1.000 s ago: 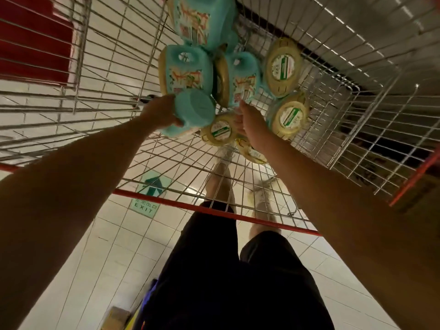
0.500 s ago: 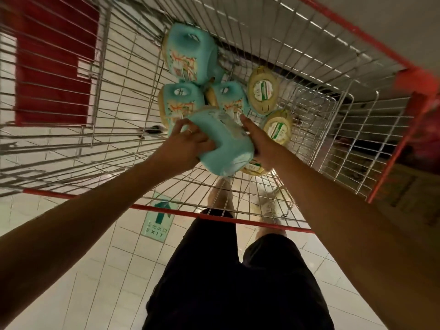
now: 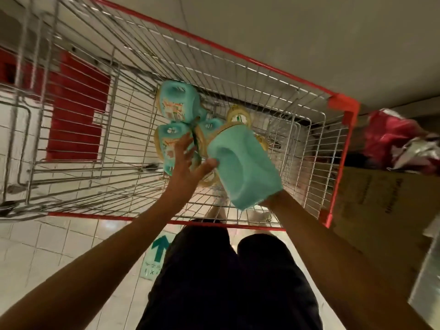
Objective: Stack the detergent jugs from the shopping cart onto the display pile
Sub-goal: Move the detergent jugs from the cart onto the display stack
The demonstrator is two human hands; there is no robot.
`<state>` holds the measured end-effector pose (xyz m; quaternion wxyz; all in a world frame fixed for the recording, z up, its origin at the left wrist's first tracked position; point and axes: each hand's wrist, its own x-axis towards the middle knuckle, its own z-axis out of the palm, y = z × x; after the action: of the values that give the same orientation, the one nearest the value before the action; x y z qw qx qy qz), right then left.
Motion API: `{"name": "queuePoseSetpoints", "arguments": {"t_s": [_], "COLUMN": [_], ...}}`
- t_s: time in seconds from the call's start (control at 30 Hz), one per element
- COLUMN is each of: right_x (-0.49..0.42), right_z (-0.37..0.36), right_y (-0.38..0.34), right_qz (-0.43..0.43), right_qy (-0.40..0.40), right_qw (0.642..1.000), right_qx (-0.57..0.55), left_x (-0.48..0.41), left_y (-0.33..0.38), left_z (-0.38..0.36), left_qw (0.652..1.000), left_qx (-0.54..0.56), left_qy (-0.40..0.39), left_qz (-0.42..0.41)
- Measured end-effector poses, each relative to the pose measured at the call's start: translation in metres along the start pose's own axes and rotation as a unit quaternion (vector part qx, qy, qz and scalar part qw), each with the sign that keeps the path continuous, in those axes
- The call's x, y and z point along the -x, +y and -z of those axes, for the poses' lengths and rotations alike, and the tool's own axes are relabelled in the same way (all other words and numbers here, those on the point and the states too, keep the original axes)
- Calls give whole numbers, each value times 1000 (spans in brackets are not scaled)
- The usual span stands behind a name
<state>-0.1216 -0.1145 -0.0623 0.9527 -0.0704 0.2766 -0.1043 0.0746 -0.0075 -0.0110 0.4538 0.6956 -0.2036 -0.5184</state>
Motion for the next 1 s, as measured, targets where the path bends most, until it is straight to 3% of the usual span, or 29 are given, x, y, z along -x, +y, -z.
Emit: {"name": "queuePoseSetpoints", "arguments": {"t_s": [0.07, 0.17, 0.2, 0.23, 0.3, 0.33, 0.4, 0.47, 0.57, 0.77, 0.9, 1.0], "right_x": [14, 31, 39, 44, 49, 56, 72, 86, 106, 155, 175, 189], "right_z": [-13, -28, -40, -45, -56, -65, -68, -65, -64, -58, -56, -48], "right_y": [10, 13, 10, 4, -1, -6, -23, -37, -59, -74, -51, -35], "right_qz": [-3, -22, -26, -46, -18, -8, -17, 33, 103, 137, 133, 180], "right_qy": [114, 75, 113, 110, -12, -29, 55, 165, 254, 260, 292, 335], "right_qw": [991, 991, 987, 990, 997, 998, 998, 970, 935, 918, 895, 874], "right_qx": [65, -110, -107, -76, -72, -54, 32, 174, 224, 268, 310, 301], "left_x": [5, 12, 12, 9, 2, 1, -5, -11, -17, 1, 23, 39], "left_y": [12, 12, 13, 16, 25, 29, 37, 43, 44, 41, 41, 40], "left_z": [-9, -14, -17, -23, -34, -36, -41, -44, -47, -62, -91, -118], "left_qw": [991, 974, 966, 954, 924, 914, 913, 917, 929, 940, 960, 967], "left_qx": [82, 130, 142, 165, 223, 248, 277, 290, 262, 209, 162, 145], "left_qy": [-34, -146, -188, -230, -287, -293, -261, -224, -194, -174, -139, -135], "left_qz": [105, 118, 103, 94, 118, 129, 144, 155, 176, 207, 182, 161]}}
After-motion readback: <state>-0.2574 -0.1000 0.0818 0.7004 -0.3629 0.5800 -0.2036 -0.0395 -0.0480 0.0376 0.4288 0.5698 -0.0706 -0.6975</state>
